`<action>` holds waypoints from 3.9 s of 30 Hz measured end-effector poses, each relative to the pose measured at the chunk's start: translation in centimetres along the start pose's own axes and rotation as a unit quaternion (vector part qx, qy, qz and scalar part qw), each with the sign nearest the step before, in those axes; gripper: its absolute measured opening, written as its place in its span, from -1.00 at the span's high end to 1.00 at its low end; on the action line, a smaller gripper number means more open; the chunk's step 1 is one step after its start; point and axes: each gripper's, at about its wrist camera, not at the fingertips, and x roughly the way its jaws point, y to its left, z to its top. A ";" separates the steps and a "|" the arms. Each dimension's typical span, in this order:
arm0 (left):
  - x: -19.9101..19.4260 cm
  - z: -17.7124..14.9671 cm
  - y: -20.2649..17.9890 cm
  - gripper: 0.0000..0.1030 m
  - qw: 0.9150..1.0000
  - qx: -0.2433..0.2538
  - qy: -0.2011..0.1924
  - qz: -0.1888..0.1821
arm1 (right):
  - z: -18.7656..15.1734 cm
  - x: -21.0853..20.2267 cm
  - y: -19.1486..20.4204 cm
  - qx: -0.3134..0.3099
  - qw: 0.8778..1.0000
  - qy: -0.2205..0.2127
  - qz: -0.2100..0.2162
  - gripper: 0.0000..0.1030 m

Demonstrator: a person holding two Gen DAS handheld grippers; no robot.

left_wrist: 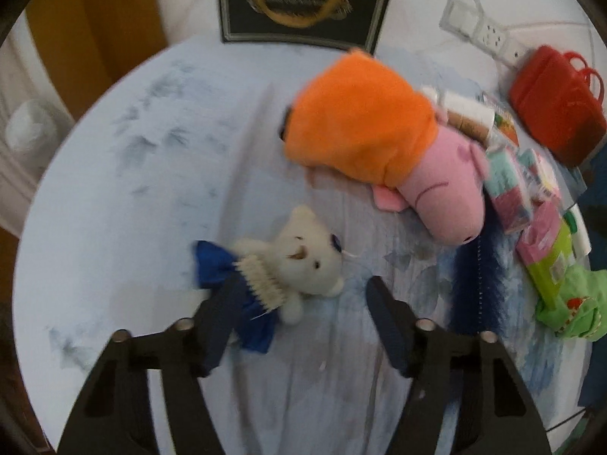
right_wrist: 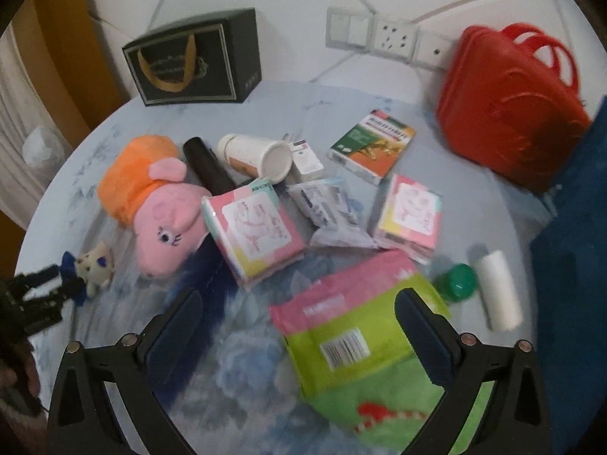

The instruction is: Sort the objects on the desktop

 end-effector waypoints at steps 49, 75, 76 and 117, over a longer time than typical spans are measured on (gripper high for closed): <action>-7.9 1.8 -5.4 0.08 0.992 0.018 -0.124 0.033 | -0.8 -0.1 2.6 -0.065 0.996 -0.025 0.061 0.20; 3.7 1.9 -11.6 0.09 0.998 0.056 -0.019 0.013 | -0.2 8.7 4.6 -0.241 0.966 0.093 0.023 -0.99; 4.1 1.8 -11.8 0.09 0.998 0.059 -0.015 0.013 | -0.7 9.6 4.7 -0.241 0.965 0.101 0.025 -0.99; 3.7 -2.3 -6.4 -0.47 0.992 0.119 0.027 0.019 | -5.9 7.0 3.6 -0.113 0.988 0.086 0.058 -0.58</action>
